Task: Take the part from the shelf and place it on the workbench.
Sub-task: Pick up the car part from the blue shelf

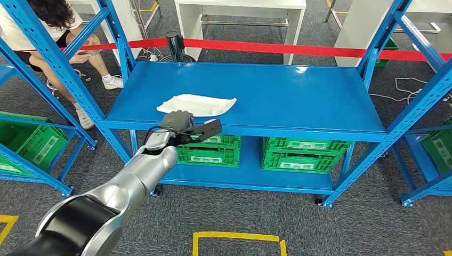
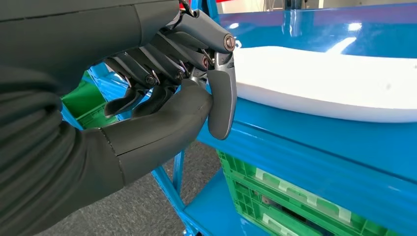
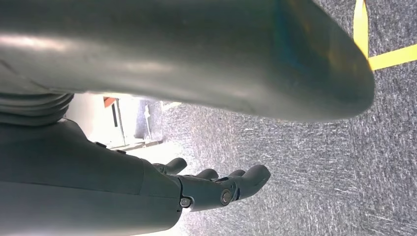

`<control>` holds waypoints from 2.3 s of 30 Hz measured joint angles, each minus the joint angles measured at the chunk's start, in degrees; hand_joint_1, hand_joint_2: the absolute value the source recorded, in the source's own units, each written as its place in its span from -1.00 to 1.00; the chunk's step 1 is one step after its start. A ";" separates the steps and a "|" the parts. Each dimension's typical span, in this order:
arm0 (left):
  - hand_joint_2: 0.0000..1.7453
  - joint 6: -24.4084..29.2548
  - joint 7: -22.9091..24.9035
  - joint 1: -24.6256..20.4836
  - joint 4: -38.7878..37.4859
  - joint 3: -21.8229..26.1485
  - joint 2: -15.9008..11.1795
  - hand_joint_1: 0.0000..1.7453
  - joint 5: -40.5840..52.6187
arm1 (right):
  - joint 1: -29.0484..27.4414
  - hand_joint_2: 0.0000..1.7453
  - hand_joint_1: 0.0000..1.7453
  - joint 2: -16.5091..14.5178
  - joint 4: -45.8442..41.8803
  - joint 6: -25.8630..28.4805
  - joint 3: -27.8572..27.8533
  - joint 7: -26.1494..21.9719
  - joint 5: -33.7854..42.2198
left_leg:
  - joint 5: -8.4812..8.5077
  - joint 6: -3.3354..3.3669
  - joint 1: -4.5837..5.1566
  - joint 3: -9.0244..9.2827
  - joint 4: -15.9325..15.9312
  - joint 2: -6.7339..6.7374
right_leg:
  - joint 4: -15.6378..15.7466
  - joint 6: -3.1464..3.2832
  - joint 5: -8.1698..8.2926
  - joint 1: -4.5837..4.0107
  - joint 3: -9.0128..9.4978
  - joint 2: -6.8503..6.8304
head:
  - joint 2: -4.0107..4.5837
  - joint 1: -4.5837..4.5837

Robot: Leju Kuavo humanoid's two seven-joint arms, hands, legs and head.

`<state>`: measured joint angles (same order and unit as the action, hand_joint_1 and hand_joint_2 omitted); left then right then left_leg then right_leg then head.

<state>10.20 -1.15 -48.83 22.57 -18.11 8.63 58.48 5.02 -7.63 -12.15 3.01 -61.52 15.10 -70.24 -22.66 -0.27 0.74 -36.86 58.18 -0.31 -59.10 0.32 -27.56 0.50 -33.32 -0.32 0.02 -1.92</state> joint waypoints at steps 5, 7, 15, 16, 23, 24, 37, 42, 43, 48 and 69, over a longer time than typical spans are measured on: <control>1.00 -0.13 -1.13 0.29 -0.20 0.50 0.01 -1.00 -0.78 | 0.00 -1.00 -1.00 0.00 0.00 -0.07 -0.08 0.00 0.02 | 0.00 0.00 0.00 0.00 0.00 0.00 | 0.00 0.00 0.00 0.00 0.00 0.00 | 0.00 0.00; 1.00 -1.14 -2.65 0.43 -0.21 0.89 0.05 -1.00 -1.56 | -0.01 -1.00 -1.00 0.00 0.00 -0.09 -0.10 0.00 0.01 | 0.00 0.00 0.00 0.00 0.00 0.00 | 0.00 0.00 0.00 0.00 0.00 0.00 | 0.00 0.00; 1.00 -15.46 -16.07 0.81 1.54 1.56 0.17 -1.00 -5.51 | -0.03 -1.00 -1.00 0.00 0.00 -0.26 -0.14 0.00 -0.03 | 0.02 0.03 0.00 -0.02 0.01 -0.01 | 0.00 -0.02 0.01 0.00 -0.03 -0.02 | 0.00 0.00; 1.00 -16.70 -17.22 0.81 2.52 1.51 0.16 -1.00 -6.03 | -0.04 -1.00 -1.00 0.00 0.00 -0.26 -0.16 0.00 -0.01 | 0.02 0.03 0.00 -0.03 0.01 0.00 | 0.00 -0.02 0.02 0.00 -0.03 -0.02 | 0.00 0.00; 1.00 -25.37 -22.29 1.42 12.07 -0.39 -1.21 -1.00 -11.78 | -0.11 -1.00 -1.00 0.00 0.00 -0.11 -0.57 0.00 0.02 | 0.02 0.03 0.00 -0.04 0.01 0.00 | 0.00 -0.03 0.02 0.00 -0.04 -0.02 | 0.00 0.00; 1.00 -26.67 -23.56 1.59 13.14 -0.66 -1.61 -1.00 -12.88 | -0.12 -1.00 -1.00 0.00 0.00 -0.09 -0.69 0.00 0.02 | 0.02 0.03 0.00 -0.04 0.01 0.00 | 0.00 -0.03 0.02 0.00 -0.04 -0.02 | 0.00 0.00; 1.00 -27.07 -26.46 4.49 24.01 -1.20 -5.09 -1.00 -23.13 | -0.10 -1.00 -1.00 0.00 0.00 0.03 -1.14 0.00 -0.24 | 0.02 0.03 0.00 -0.06 0.01 0.00 | 0.00 -0.04 0.02 0.00 -0.07 -0.01 | 0.00 0.00; 1.00 -9.80 -16.74 4.42 22.85 -1.51 -4.02 -1.00 -12.96 | -0.07 -1.00 -1.00 -0.01 0.00 0.26 -1.25 0.00 -0.39 | 0.04 0.07 0.01 -0.07 0.02 0.00 | 0.01 -0.06 0.04 0.02 -0.10 -0.02 | 0.00 -0.01; 1.00 -6.44 -14.95 4.38 22.07 -1.74 -3.58 -1.00 -10.87 | -0.02 -1.00 -1.00 -0.01 0.00 0.27 -1.25 -0.01 -0.49 | 0.05 0.07 0.01 -0.07 0.03 -0.01 | 0.01 -0.07 0.04 0.03 -0.09 -0.02 | 0.00 0.00; 1.00 5.99 -4.53 3.65 15.67 -3.53 -0.96 -1.00 -0.10 | 0.08 -1.00 -1.00 -0.02 0.00 0.26 -1.25 0.00 -1.12 | 0.05 0.08 0.04 -0.08 0.03 0.00 | 0.01 -0.10 0.06 0.05 -0.09 -0.03 | 0.00 0.00; 1.00 8.99 -0.40 1.77 2.62 -3.90 2.19 -1.00 2.28 | 0.09 -1.00 -1.00 -0.02 0.00 0.03 -1.23 -0.01 -2.19 | 0.05 0.08 0.04 -0.11 0.03 0.01 | 0.01 -0.11 0.06 0.05 -0.12 -0.02 | 0.00 0.00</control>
<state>19.19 -1.55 -47.07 25.19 -22.01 10.82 60.76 5.11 -7.65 -12.15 3.04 -62.75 15.10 -72.43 -22.61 -0.19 0.78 -36.97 58.20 -0.30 -59.09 0.22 -27.50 0.55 -33.44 -0.33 0.02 -1.92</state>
